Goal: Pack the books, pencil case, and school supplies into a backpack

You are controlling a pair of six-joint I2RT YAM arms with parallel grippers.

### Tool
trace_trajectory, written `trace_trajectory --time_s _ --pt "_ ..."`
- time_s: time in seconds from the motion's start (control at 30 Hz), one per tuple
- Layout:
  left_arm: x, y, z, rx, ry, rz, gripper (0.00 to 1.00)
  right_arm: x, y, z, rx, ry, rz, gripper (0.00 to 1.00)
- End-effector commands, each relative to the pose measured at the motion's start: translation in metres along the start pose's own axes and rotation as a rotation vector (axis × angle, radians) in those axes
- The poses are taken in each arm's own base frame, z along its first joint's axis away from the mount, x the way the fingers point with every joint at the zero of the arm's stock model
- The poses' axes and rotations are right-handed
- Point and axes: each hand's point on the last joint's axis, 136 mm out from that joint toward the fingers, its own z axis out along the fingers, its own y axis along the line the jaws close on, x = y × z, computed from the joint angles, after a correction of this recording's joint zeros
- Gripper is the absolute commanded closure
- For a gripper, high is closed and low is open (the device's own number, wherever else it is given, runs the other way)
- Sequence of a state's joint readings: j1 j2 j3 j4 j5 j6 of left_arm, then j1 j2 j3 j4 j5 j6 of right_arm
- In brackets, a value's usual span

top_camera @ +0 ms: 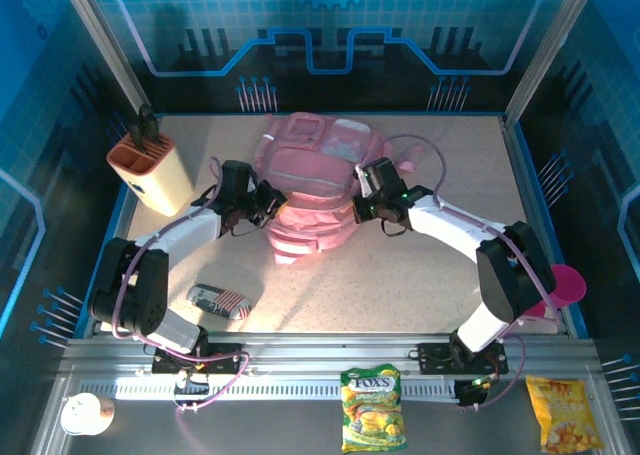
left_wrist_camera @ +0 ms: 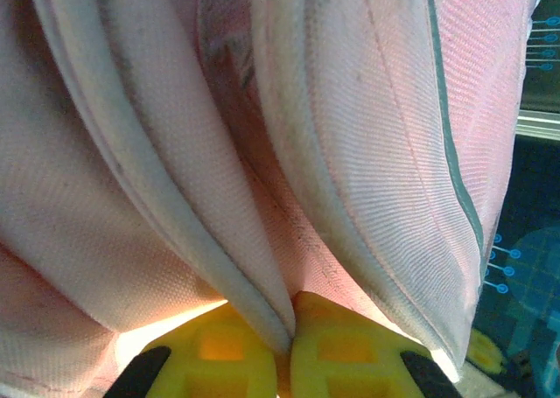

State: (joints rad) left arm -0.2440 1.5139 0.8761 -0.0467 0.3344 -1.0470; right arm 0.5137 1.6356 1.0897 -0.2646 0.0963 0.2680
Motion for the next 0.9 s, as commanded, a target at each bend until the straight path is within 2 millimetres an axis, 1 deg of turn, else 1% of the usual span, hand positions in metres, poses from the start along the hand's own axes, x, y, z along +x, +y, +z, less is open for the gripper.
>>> trace_trajectory --time_s 0.0,0.13,0.27,0.4,0.5,0.6,0.67,0.73,0.8,0.87 --pt "0.001 0.001 -0.006 -0.03 0.028 0.091 1.0 -0.018 -0.021 0.006 0.043 -0.013 -0.027 0.95" --pt "0.006 0.006 -0.006 -0.042 0.062 0.116 1.0 -0.03 -0.04 0.019 0.064 0.0 -0.013 0.92" --pt "0.009 0.011 -0.006 -0.049 0.088 0.127 1.0 -0.045 -0.061 0.024 0.075 -0.025 0.038 0.89" --pt "0.011 0.011 -0.006 -0.046 0.106 0.14 1.0 -0.061 -0.077 0.026 0.071 -0.051 0.096 0.86" --pt "0.013 0.008 -0.005 -0.036 0.121 0.148 1.0 -0.068 -0.086 0.033 0.07 -0.025 0.148 0.84" --pt "0.014 0.005 -0.005 -0.021 0.135 0.148 1.0 -0.068 -0.09 0.037 0.082 0.005 0.191 0.84" --pt "0.015 0.005 -0.004 -0.014 0.139 0.143 1.0 -0.07 -0.089 0.03 0.074 -0.008 0.21 0.82" --pt "0.016 0.004 -0.004 -0.009 0.143 0.145 1.0 -0.074 -0.084 0.019 0.056 -0.039 0.211 0.8" --pt "0.017 0.003 -0.004 -0.007 0.146 0.147 1.0 -0.078 -0.081 0.002 0.046 -0.069 0.216 0.73" --pt "0.018 0.002 -0.003 -0.002 0.15 0.149 1.0 -0.077 -0.07 -0.012 -0.007 -0.088 0.223 0.63"
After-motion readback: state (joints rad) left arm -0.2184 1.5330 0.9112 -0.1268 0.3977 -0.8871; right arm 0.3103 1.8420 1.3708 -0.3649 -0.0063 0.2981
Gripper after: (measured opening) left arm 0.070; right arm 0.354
